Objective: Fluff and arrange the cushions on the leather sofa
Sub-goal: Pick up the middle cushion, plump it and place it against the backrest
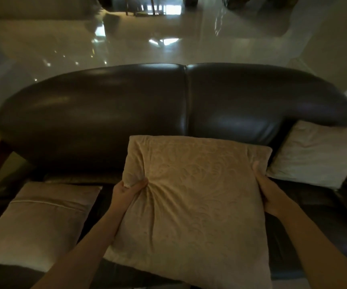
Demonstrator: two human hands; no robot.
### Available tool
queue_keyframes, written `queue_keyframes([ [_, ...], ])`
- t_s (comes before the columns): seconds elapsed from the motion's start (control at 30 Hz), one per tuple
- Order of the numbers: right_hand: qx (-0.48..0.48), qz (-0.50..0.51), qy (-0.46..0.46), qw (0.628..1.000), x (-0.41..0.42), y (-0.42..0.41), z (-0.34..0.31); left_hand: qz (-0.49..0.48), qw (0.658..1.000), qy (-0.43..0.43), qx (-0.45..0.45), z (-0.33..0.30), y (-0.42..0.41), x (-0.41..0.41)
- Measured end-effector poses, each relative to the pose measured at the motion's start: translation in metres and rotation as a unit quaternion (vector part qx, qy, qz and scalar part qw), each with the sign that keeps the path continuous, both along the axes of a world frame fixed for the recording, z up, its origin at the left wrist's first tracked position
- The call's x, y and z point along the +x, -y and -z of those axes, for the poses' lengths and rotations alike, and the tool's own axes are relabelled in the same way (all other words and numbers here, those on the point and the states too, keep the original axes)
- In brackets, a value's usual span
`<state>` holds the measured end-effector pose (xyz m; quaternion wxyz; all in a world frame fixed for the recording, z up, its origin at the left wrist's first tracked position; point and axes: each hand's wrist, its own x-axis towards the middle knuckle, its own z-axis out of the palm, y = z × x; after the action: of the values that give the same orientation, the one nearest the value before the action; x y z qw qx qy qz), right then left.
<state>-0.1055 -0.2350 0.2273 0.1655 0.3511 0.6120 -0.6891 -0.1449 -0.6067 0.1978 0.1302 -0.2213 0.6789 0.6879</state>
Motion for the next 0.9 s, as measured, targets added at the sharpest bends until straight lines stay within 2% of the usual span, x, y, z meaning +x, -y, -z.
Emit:
queue_keyframes([
  [0.07,-0.066,-0.010,-0.047,0.997,0.004,-0.014,-0.002,-0.026,1.000,0.004,0.005,0.001,-0.010,0.000],
  [0.13,-0.092,-0.029,-0.075,0.992,0.010,-0.036,-0.004,-0.032,0.999,0.009,0.018,0.002,-0.027,-0.001],
  [0.3,-0.069,-0.047,-0.057,0.995,0.013,-0.074,0.007,-0.030,0.999,-0.013,0.026,-0.003,-0.068,-0.001],
  [0.5,-0.043,0.015,-0.063,0.997,0.003,-0.086,0.014,0.010,1.000,-0.006,-0.023,0.000,-0.084,-0.007],
  [0.77,-0.027,0.047,-0.065,0.996,-0.025,-0.083,0.001,0.035,0.999,0.033,0.014,0.014,-0.086,-0.034],
  [0.9,-0.014,0.031,-0.068,0.997,-0.042,-0.078,-0.010,0.037,0.998,0.035,0.041,0.018,-0.085,-0.048],
])
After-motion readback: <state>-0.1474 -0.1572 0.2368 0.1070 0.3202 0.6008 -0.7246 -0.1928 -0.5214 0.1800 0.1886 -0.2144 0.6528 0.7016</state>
